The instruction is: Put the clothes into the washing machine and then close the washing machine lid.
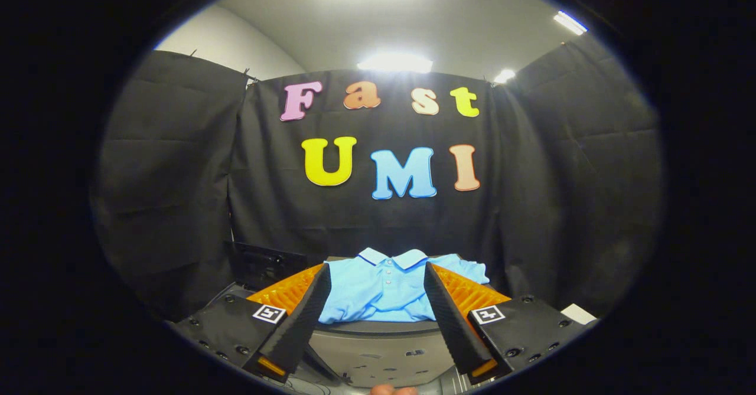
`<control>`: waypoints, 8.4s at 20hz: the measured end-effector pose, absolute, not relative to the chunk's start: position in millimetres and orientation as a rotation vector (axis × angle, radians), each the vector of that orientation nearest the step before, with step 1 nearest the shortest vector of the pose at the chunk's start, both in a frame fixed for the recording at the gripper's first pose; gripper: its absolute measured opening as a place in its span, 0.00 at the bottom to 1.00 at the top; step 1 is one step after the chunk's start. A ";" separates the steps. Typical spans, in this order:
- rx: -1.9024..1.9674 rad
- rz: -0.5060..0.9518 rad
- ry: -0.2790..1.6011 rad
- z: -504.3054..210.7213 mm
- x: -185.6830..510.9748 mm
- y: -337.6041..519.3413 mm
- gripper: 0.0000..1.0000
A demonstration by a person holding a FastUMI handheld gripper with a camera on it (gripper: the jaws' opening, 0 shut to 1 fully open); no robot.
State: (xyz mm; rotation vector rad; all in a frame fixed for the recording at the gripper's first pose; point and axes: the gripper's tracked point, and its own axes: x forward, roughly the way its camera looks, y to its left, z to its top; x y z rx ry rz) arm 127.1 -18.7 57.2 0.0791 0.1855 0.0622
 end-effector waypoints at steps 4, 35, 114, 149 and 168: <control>0.056 0.057 0.271 54.4 161.5 -24.4 0.98; 0.022 0.045 0.753 -86.5 293.8 -1.7 0.98; 0.183 0.459 0.447 132.0 291.2 237.8 0.01; 0.049 0.664 0.750 -80.7 314.7 419.9 0.01; -0.018 0.560 0.945 -237.4 308.0 433.5 0.01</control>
